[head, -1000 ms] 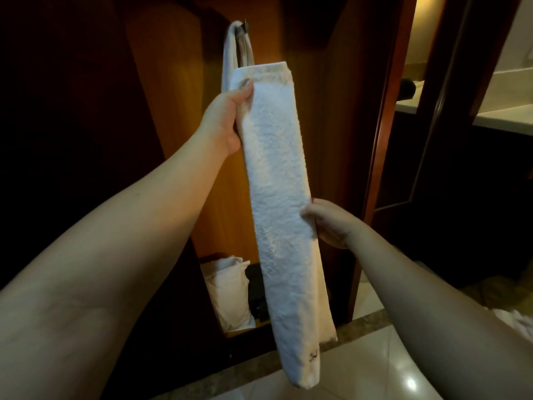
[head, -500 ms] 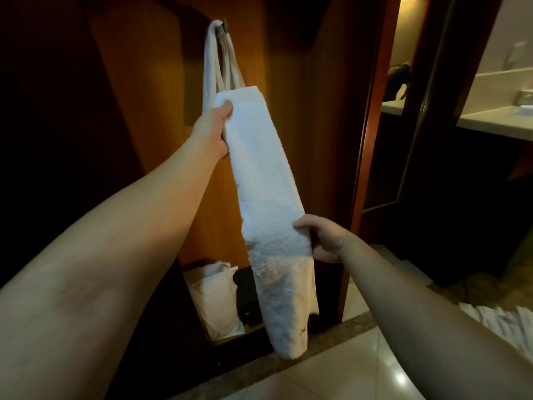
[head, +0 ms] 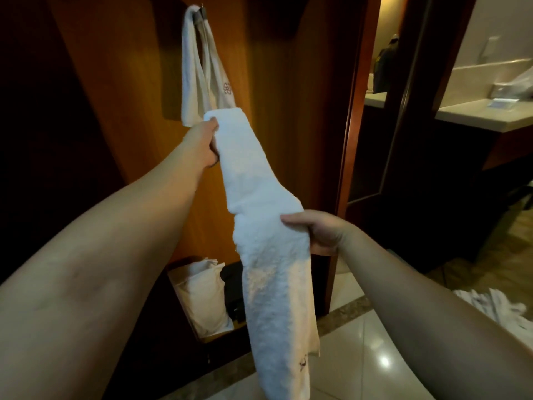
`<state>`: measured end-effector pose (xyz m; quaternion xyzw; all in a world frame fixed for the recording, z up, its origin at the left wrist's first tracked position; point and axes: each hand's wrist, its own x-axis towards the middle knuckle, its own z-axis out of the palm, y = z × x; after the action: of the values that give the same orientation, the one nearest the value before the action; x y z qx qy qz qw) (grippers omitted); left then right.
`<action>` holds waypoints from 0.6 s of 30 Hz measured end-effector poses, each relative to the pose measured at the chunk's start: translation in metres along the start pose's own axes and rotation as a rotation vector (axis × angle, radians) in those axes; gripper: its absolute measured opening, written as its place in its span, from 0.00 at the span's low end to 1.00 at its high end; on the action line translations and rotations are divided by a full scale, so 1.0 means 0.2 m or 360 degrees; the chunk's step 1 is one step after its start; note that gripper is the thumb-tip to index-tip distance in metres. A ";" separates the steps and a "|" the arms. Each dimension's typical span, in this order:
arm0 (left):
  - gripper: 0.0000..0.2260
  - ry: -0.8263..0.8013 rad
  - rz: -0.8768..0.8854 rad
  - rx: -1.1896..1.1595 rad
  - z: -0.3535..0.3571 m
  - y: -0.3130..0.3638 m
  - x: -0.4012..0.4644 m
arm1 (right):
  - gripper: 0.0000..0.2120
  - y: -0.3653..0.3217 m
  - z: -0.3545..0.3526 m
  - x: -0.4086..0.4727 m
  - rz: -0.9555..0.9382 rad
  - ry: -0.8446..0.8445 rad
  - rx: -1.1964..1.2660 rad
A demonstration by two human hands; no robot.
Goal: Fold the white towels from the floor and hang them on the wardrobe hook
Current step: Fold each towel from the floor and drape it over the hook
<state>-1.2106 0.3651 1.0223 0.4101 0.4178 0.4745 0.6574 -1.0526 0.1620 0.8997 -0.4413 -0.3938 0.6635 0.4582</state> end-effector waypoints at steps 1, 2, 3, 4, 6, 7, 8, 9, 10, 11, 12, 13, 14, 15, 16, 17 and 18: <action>0.15 -0.0077 -0.0044 -0.0025 0.00 -0.03 0.00 | 0.08 -0.03 0.01 -0.01 -0.0048 0.0024 0.0037; 0.16 -0.0165 -0.0083 -0.0027 0.00 -0.06 0.00 | 0.11 -0.06 0.02 -0.02 -0.0102 0.0062 0.0064; 0.18 -0.0250 -0.0106 0.0057 -0.01 -0.09 -0.01 | 0.13 -0.09 0.03 -0.02 -0.0166 0.0105 0.0081; 0.22 -0.0317 -0.0115 0.0216 -0.01 -0.12 -0.03 | 0.14 -0.13 0.05 -0.02 -0.0231 0.0143 0.0095; 0.29 -0.0340 -0.0095 0.0640 0.00 -0.18 -0.08 | 0.16 -0.19 0.07 -0.01 -0.0356 0.0204 0.0119; 0.30 -0.0291 -0.0018 0.0789 0.00 -0.21 -0.11 | 0.16 -0.21 0.08 -0.01 -0.0409 0.0246 0.0132; 0.30 -0.0233 0.0102 0.0853 0.01 -0.24 -0.15 | 0.16 -0.24 0.08 0.00 -0.0456 0.0293 0.0145; 0.27 -0.0187 0.0253 0.0856 0.01 -0.26 -0.20 | 0.17 -0.26 0.08 0.01 -0.0499 0.0335 0.0148; 0.24 -0.0159 0.0429 0.0845 0.00 -0.29 -0.25 | 0.18 -0.27 0.09 0.02 -0.0539 0.0367 0.0145; 0.19 -0.0162 0.0629 0.0865 0.00 -0.32 -0.32 | 0.19 -0.28 0.09 0.03 -0.0572 0.0392 0.0135; 0.15 -0.0192 0.0834 0.0905 -0.02 -0.35 -0.38 | 0.19 -0.30 0.09 0.03 -0.0598 0.0407 0.0125; 0.14 -0.0239 0.1018 0.0946 -0.03 -0.38 -0.43 | 0.22 -0.31 0.09 0.04 -0.0614 0.0407 0.0123; 0.14 -0.0293 0.1160 0.0996 -0.05 -0.42 -0.48 | 0.25 -0.31 0.09 0.04 -0.0623 0.0385 0.0127; 0.16 -0.0339 0.1266 0.1061 -0.06 -0.45 -0.52 | 0.28 -0.33 0.10 0.03 -0.0629 0.0338 0.0134; 0.18 -0.0381 0.1347 0.1146 -0.07 -0.49 -0.56 | 0.31 -0.34 0.12 0.03 -0.0634 0.0281 0.0145; 0.21 -0.0426 0.1400 0.1242 -0.06 -0.52 -0.58 | 0.33 -0.36 0.13 0.02 -0.0643 0.0234 0.0145; 0.24 -0.0461 0.1426 0.1345 -0.05 -0.55 -0.58 | 0.35 -0.37 0.15 0.02 -0.0654 0.0222 0.0123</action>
<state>-1.2127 0.2303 0.9349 0.8295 0.2636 0.4374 0.2260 -1.0627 0.1826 0.9768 -0.3788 -0.4171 0.5385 0.6265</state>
